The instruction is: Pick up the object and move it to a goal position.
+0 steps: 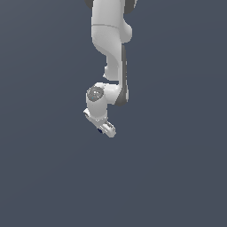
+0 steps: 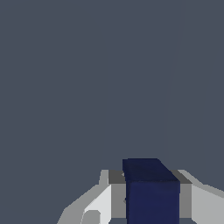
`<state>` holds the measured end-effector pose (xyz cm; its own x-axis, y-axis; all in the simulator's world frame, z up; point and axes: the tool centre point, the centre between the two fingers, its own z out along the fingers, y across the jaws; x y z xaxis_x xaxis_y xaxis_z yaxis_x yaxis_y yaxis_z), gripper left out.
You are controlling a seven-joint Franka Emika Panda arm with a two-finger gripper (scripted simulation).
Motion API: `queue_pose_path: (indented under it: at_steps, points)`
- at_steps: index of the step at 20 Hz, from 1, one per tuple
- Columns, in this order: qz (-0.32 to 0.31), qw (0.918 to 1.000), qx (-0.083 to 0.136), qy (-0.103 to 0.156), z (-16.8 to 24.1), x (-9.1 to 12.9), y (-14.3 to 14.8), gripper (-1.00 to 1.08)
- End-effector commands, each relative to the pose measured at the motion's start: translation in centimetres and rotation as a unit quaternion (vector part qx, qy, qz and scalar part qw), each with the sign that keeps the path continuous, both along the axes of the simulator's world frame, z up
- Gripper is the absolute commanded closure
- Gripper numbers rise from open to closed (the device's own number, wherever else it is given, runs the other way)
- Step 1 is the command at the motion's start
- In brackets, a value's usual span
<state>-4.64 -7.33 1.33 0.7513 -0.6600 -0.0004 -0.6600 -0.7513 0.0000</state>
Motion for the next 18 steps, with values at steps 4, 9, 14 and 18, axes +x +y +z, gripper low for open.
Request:
queue_pose_path:
  at_steps: [4, 9, 14, 18]
  points:
    - [0.000, 1.0000, 0.000, 0.000, 0.0, 0.0, 0.0, 1.08]
    - [0.000, 1.0000, 0.000, 0.000, 0.4, 0.0, 0.2, 1.08]
    - [0.000, 1.0000, 0.000, 0.000, 2.0, -0.2, 0.9, 1.08]
    - [0.000, 1.0000, 0.000, 0.000, 4.2, -0.3, 1.9, 1.08]
